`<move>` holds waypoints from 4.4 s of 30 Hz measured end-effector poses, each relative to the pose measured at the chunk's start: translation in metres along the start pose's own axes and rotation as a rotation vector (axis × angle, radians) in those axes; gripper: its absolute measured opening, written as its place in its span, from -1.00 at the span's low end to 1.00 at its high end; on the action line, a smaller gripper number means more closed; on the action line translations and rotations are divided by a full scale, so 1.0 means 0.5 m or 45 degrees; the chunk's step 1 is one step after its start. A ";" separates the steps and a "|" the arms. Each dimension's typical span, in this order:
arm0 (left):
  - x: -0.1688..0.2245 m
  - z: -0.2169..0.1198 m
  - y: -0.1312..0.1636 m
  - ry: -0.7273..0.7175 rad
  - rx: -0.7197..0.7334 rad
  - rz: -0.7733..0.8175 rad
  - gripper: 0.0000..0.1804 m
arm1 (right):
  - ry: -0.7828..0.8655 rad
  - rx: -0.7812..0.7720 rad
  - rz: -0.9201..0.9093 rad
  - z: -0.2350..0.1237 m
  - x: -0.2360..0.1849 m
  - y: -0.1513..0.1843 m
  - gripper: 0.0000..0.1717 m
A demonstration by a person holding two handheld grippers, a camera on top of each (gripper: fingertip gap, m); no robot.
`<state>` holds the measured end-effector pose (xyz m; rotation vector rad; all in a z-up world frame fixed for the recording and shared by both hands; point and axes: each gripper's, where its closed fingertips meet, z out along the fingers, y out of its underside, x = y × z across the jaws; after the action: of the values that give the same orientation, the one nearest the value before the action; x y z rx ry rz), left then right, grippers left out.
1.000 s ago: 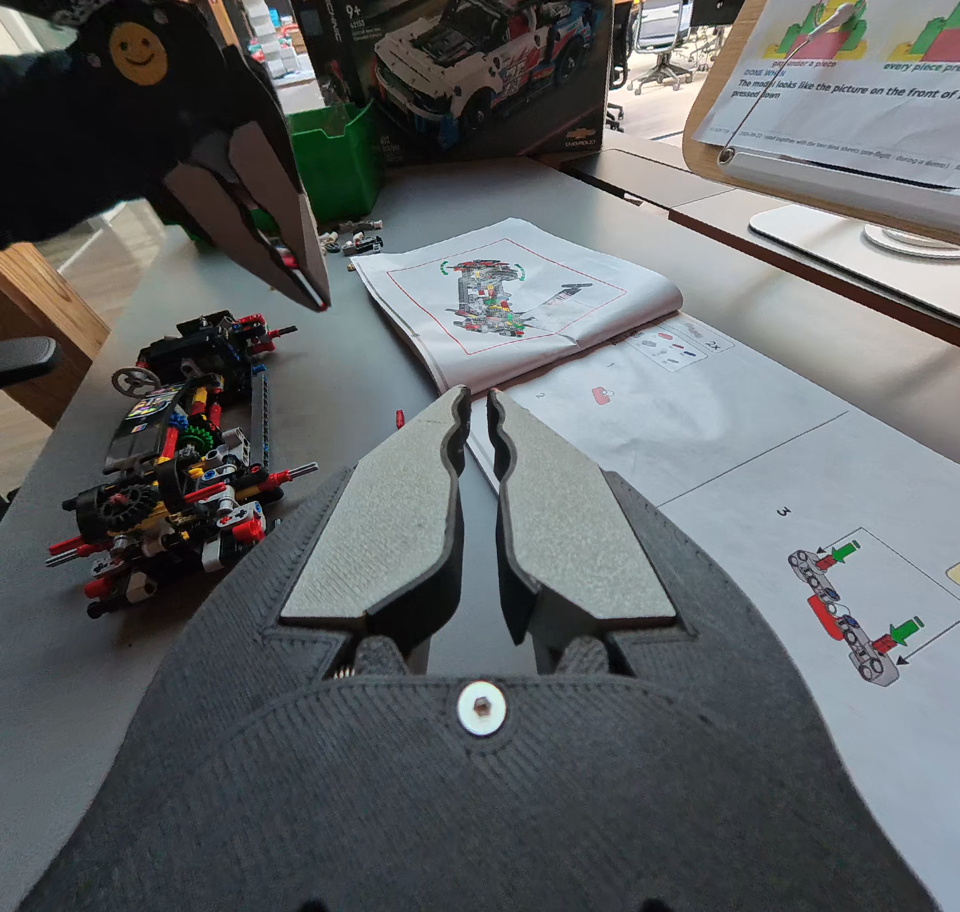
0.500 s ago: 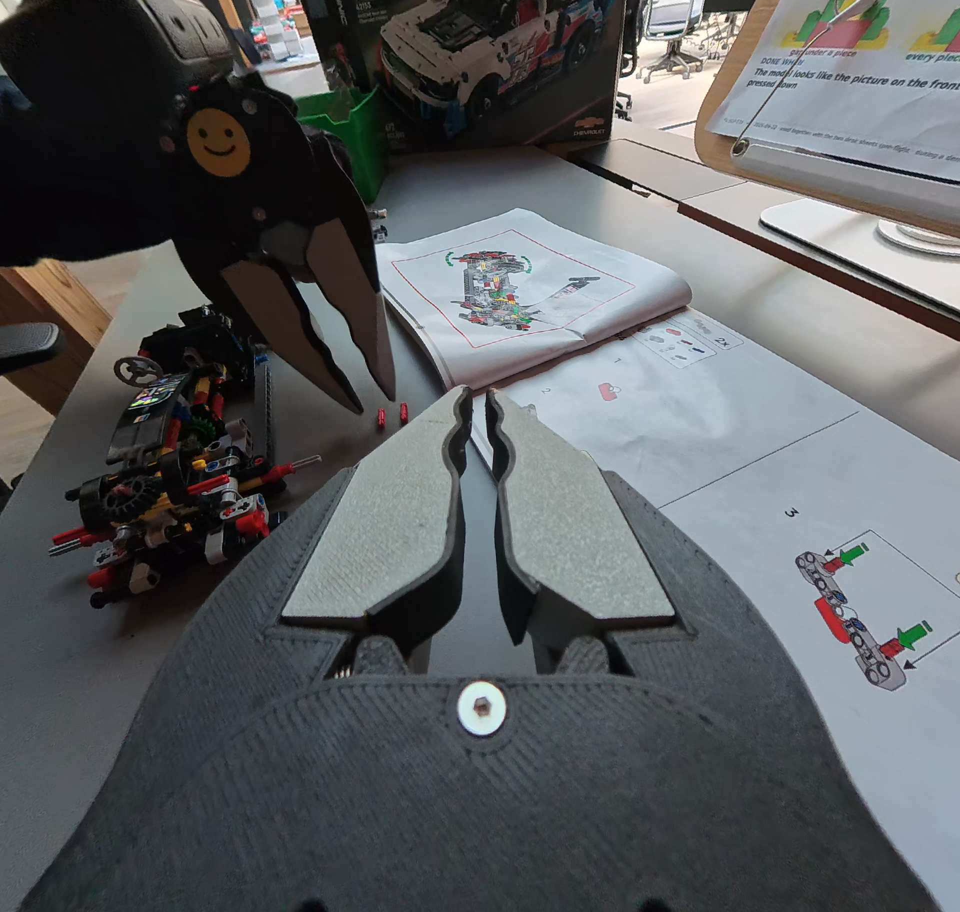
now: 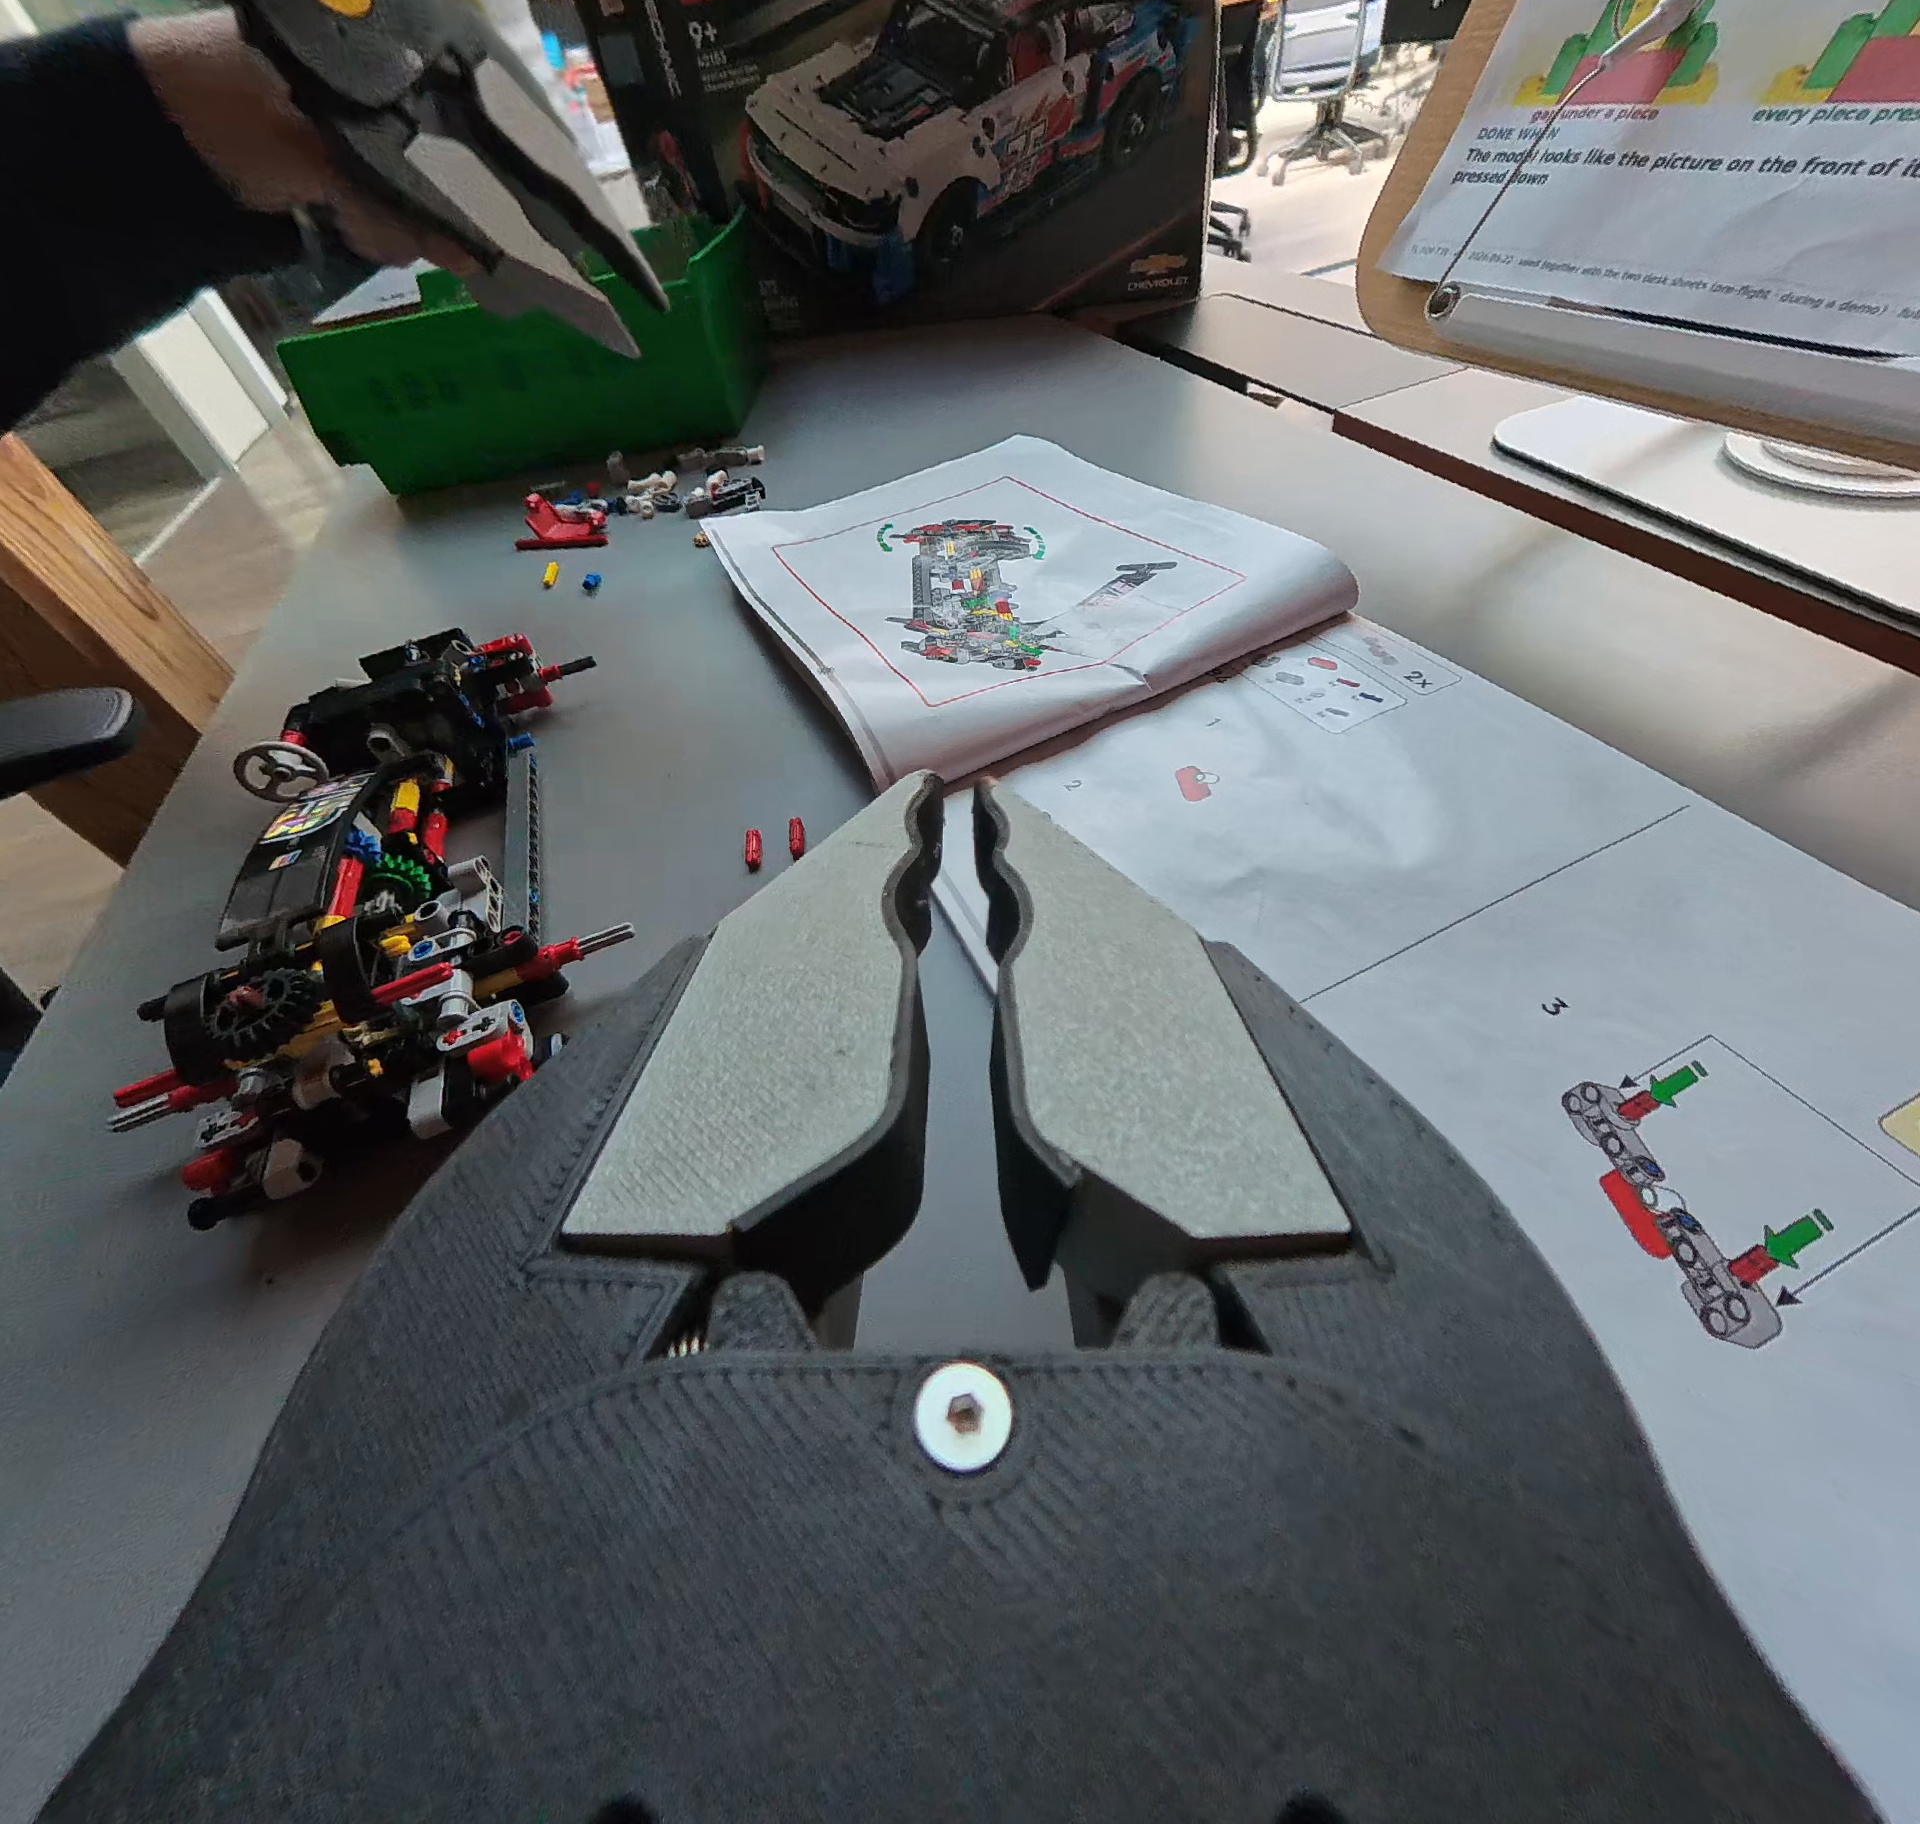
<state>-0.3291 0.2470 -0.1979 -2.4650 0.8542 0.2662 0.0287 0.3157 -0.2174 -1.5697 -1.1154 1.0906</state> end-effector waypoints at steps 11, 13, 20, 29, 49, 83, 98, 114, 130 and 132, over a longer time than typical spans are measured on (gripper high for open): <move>-0.030 0.009 0.175 0.030 -0.117 -0.223 -0.85 | 0.049 0.075 0.065 -0.015 0.021 -0.013 -0.95; -0.028 0.012 0.185 0.046 -0.123 -0.185 -0.87 | 0.048 0.075 0.073 -0.015 0.022 -0.013 -0.95; -0.022 0.039 0.190 0.092 -0.199 -0.091 -0.95 | 0.028 0.082 0.110 -0.016 0.025 -0.014 -0.95; -0.017 0.106 0.111 0.124 -0.199 -0.064 -1.00 | 0.013 0.101 0.130 -0.020 0.026 -0.017 -0.96; -0.003 0.148 0.121 0.225 -0.287 -0.100 -0.96 | -0.025 0.093 0.153 -0.019 0.023 -0.016 -0.97; 0.407 0.079 -0.273 0.471 0.263 0.612 -0.99 | -0.016 0.077 0.113 -0.017 0.016 -0.014 -1.00; 0.473 0.158 -0.270 0.602 0.141 0.679 -0.95 | -0.043 0.044 0.089 -0.009 0.007 -0.009 -1.00; 0.231 0.076 -0.347 0.277 0.839 0.003 -0.73 | -0.036 0.078 0.118 -0.015 0.013 -0.014 -1.00; 0.159 0.062 -0.289 0.290 1.045 -0.258 -0.83 | 0.151 0.105 0.131 0.029 0.076 -0.032 -0.86; 0.165 0.072 -0.286 0.279 1.036 -0.249 -0.84 | 0.138 0.096 0.149 0.030 0.077 -0.030 -0.86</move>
<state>-0.1761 0.3188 -0.1984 -1.7954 0.6246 -0.3666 0.0193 0.3582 -0.2119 -1.6308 -0.9096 1.0980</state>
